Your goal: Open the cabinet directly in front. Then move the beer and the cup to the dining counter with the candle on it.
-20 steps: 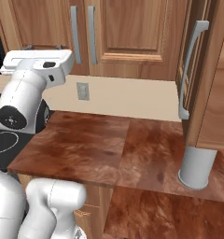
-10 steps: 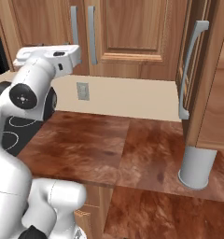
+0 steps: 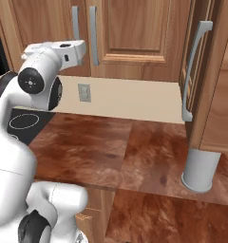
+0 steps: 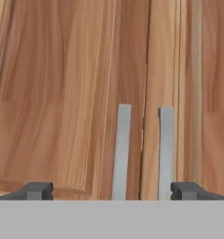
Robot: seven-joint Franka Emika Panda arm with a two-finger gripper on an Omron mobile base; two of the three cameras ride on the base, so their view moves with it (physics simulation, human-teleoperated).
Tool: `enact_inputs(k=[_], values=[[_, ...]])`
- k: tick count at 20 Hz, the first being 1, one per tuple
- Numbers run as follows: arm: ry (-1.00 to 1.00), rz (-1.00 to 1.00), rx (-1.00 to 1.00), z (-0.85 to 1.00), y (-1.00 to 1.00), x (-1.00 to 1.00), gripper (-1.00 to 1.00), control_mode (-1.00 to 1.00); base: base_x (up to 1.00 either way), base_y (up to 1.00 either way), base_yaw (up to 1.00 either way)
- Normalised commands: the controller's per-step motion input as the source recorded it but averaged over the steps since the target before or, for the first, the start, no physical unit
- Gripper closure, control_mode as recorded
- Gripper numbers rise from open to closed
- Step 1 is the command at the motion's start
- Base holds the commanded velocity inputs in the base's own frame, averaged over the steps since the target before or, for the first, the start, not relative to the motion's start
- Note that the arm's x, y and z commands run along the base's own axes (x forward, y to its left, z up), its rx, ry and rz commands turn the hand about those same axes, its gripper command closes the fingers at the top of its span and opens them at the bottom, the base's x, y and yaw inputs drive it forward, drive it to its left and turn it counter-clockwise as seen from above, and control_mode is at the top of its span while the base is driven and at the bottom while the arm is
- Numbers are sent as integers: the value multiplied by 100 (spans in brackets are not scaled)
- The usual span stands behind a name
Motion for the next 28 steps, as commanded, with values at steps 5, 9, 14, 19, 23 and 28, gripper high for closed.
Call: enact_inputs(k=[5, 9, 14, 19, 23, 28], values=[[6, 0, -4, -11, 2, 42, -100, -100, 0, 0, 0], [4, 0, -2, -7, 0, 36, -100, -100, 0, 0, 0], [1, 0, 0, -1, 0, 41, -100, -100, 0, 0, 0], [1, 0, 0, 0, 0, 46, -100, -100, 0, 0, 0], [3, 0, 0, 0, 0, 46, -100, -100, 0, 0, 0], [5, 0, 0, -3, 0, 50, -100, -100, 0, 0, 0]])
